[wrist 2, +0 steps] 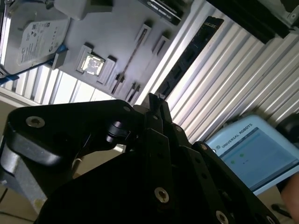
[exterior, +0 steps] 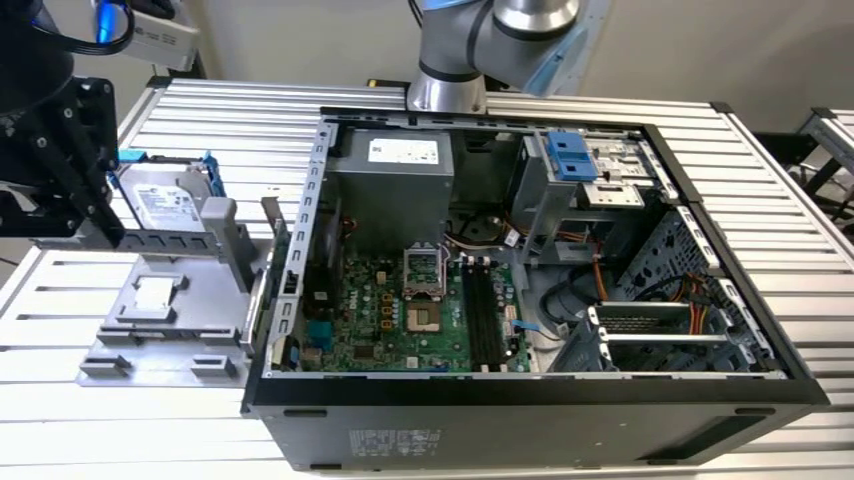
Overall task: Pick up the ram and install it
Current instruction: 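Pick up the ram and move it above insertion slot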
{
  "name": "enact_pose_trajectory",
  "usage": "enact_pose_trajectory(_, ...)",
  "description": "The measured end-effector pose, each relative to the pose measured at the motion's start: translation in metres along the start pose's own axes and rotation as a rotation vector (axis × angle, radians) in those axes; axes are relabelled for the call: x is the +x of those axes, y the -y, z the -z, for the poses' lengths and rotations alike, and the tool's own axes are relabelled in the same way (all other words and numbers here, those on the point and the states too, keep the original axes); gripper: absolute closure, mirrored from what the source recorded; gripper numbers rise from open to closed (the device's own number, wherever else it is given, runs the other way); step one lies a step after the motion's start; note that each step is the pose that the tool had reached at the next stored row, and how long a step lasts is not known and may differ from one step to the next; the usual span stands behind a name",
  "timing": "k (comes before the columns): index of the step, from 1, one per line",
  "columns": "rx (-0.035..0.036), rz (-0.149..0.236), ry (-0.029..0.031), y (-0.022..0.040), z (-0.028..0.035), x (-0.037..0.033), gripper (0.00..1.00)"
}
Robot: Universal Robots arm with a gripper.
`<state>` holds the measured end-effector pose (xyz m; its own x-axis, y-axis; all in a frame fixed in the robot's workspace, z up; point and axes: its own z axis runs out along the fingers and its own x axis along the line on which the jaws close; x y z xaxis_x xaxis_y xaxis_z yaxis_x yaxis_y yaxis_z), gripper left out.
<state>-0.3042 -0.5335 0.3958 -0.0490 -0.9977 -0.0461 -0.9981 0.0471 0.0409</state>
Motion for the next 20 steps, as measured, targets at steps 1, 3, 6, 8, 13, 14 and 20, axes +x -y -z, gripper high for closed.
enact_pose_trajectory(1, -0.0003, 0.000, -0.0001, 0.0024, 0.0001, -0.0002, 1.00)
enact_pose_trajectory(3, -0.0011, 0.000, -0.0004, 0.0078, 0.0003, -0.0006, 1.00)
enact_pose_trajectory(6, -0.0018, 0.000, -0.0008, 0.0132, 0.0005, -0.0009, 1.00)
enact_pose_trajectory(8, -0.0018, 0.000, -0.0010, 0.0132, 0.0005, -0.0009, 1.00)
enact_pose_trajectory(13, -0.0019, 0.000, -0.0011, 0.0148, 0.0006, -0.0010, 1.00)
enact_pose_trajectory(14, -0.0019, 0.000, -0.0011, 0.0161, 0.0007, -0.0011, 1.00)
enact_pose_trajectory(20, -0.0028, 0.000, -0.0011, 0.0303, 0.0012, -0.0017, 1.00)
